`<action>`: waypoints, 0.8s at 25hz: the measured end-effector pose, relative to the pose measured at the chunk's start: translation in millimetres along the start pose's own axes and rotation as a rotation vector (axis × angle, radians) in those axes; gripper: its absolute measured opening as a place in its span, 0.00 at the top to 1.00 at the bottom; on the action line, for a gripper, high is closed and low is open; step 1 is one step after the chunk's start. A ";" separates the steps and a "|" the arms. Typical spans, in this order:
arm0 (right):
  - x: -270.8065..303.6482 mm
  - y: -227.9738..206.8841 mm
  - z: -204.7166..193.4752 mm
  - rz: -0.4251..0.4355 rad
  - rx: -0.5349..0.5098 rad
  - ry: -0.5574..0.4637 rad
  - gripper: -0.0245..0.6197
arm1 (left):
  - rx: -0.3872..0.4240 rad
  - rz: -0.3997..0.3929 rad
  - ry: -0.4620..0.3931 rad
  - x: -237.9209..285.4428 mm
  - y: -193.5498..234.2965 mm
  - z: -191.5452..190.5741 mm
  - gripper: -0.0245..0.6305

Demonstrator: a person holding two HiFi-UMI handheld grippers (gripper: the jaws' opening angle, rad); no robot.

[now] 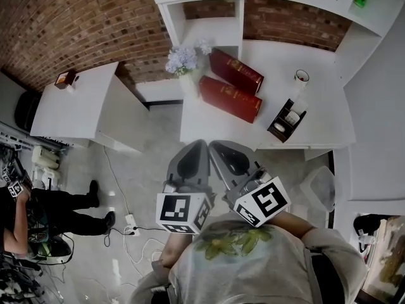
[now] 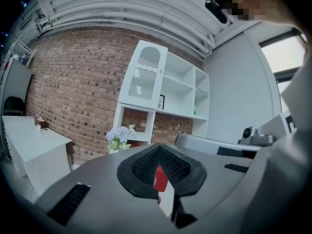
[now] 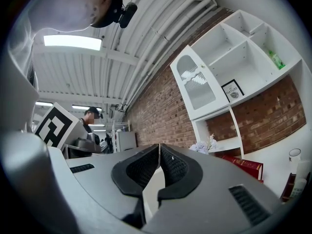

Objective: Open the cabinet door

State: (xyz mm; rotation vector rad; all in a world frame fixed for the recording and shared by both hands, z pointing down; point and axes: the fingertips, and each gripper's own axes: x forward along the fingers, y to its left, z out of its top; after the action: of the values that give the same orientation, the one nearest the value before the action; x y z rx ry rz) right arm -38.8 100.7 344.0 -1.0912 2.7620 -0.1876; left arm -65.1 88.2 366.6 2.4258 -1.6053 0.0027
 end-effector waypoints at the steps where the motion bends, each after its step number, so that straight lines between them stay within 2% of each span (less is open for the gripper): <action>1: 4.5 -6.2 -0.3 -0.001 0.000 0.001 0.92 | 0.008 -0.002 0.006 7.4 2.1 0.5 0.95; 7: 26.9 -33.9 1.4 0.000 0.006 0.011 0.92 | 0.023 -0.018 0.052 40.8 11.6 3.4 0.95; 20: 47.0 -95.2 14.9 -0.018 -0.009 -0.006 0.92 | 0.053 -0.062 0.068 105.8 5.0 12.5 0.95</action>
State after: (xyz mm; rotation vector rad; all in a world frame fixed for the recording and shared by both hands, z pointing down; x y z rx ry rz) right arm -6.2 -1.4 341.2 -1.1177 2.7507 -0.1745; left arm -29.0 -12.1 369.0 2.4857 -1.5191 0.1172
